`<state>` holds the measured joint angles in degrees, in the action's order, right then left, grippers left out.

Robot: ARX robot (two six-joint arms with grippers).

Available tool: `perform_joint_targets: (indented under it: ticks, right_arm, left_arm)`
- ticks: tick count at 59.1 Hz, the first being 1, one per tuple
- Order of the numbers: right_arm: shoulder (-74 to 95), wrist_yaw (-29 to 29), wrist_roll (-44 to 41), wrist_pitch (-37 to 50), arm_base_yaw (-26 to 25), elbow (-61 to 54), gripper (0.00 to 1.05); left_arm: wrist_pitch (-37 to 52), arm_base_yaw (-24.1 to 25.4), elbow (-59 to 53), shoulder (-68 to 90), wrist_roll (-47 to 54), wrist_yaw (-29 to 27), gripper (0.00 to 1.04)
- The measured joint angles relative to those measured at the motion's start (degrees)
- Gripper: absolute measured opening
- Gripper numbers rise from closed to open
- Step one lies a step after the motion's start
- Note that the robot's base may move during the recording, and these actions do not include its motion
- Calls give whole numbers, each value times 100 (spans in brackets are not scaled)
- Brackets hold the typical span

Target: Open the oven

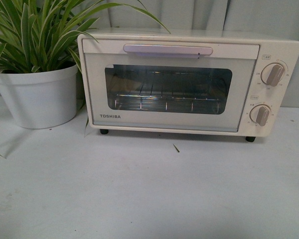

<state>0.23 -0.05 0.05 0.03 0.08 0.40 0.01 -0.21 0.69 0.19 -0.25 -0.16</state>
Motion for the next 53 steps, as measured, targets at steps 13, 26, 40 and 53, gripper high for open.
perform_joint_targets:
  ticks: [13,26,40,53]
  right_arm:
    - [0,0,0,0,0,0,95]
    - [0,-7,0,0,0,0,95]
    - [0,4,0,0,0,0,95]
    - [0,0,0,0,0,0,95]
  left_arm:
    - [0,0,0,0,0,0,98]
    - [-715,-525,332,1126,-1521,-2249,98]
    - [737,-1331,1163,4009,-4151,-1491,98]
    - [2035,-1945,1989,6345,-4986,-1381,98]
